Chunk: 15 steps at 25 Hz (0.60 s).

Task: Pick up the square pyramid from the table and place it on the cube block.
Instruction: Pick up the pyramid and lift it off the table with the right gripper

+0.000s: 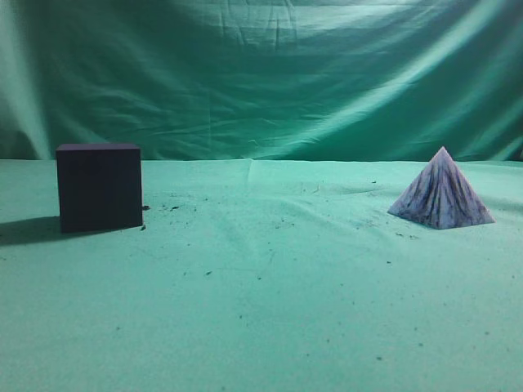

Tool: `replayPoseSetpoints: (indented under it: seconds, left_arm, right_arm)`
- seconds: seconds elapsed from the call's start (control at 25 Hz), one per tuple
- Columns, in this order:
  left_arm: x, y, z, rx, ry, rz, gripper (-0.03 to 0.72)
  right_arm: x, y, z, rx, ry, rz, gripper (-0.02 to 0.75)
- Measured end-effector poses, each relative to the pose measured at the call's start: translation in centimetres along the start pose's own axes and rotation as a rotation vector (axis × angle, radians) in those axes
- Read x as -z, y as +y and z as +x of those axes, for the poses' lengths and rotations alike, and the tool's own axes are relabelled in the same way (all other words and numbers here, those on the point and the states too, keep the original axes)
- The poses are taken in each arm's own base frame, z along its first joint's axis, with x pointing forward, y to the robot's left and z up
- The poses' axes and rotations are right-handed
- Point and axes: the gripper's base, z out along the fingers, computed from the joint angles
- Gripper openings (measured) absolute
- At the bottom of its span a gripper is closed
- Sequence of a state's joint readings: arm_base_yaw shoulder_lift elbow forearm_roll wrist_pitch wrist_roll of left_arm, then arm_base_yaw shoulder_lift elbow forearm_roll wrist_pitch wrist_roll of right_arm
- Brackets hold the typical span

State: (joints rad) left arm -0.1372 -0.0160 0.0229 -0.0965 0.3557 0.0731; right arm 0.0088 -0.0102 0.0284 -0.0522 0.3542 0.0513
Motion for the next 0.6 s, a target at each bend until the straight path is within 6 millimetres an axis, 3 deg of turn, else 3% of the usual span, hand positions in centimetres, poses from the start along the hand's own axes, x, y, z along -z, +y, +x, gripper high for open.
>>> replayPoseSetpoints:
  seconds: [0.12, 0.24, 0.32, 0.48, 0.6]
  left_arm:
    - [0.0, 0.0, 0.0, 0.000, 0.000, 0.000, 0.000]
    - [0.0, 0.0, 0.0, 0.000, 0.000, 0.000, 0.000]
    - [0.0, 0.0, 0.0, 0.000, 0.000, 0.000, 0.000]
    - [0.0, 0.0, 0.0, 0.000, 0.000, 0.000, 0.000]
    - [0.0, 0.0, 0.0, 0.000, 0.000, 0.000, 0.000]
  right_arm:
    - [0.1, 0.2, -1.4, -0.053, -0.154, -0.023, 0.000]
    - [0.9, 0.1, -4.0, -0.147, -0.457, -0.042, 0.000]
    - [1.8, 0.0, -5.4, -0.100, -0.628, -0.037, 0.000]
    - [3.8, 0.4, -8.9, 0.023, -0.695, -0.042, 0.000]
    - [4.7, 0.0, -11.9, 0.033, -0.541, 0.001, 0.000]
